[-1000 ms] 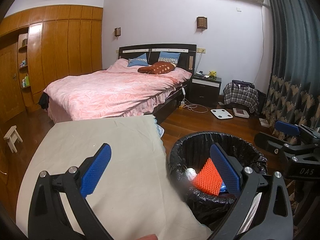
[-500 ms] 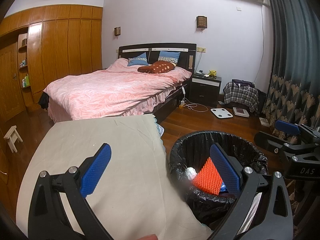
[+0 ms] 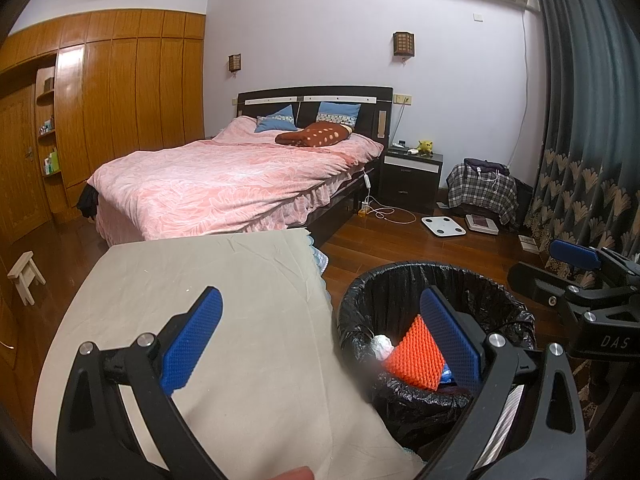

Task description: Collect trash

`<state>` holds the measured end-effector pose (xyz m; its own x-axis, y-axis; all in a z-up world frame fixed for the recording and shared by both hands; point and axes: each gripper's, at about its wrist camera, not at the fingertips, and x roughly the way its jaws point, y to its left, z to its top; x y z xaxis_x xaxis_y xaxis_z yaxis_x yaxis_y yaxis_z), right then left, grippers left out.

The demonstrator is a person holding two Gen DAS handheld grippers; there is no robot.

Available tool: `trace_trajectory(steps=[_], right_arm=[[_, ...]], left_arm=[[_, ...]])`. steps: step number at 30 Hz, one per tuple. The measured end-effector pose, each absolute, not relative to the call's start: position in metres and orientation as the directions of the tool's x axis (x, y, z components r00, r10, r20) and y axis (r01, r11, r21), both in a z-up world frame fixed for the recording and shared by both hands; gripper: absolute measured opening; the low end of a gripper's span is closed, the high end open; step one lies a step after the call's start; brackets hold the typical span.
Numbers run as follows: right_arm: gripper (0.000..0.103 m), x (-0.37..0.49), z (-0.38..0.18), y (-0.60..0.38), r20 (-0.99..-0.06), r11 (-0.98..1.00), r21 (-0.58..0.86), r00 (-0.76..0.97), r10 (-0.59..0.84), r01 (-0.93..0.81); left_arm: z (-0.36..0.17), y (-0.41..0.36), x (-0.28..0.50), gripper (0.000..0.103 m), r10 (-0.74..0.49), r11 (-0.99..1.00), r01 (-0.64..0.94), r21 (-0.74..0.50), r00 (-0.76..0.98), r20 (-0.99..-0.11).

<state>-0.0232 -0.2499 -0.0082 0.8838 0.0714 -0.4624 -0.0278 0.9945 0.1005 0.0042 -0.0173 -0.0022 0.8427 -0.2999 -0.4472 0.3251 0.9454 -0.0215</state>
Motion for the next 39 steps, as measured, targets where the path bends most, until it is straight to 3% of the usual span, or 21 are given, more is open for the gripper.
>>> trace_trajectory(steps=[39], right_arm=[[0.097, -0.018, -0.0104, -0.2445, -0.471, 0.994, 0.104, 0.879, 0.075, -0.029]], left_arm=[[-0.0032, -0.0189, 0.0044, 0.096, -0.299, 0.945, 0.325, -0.02, 0.841, -0.451]])
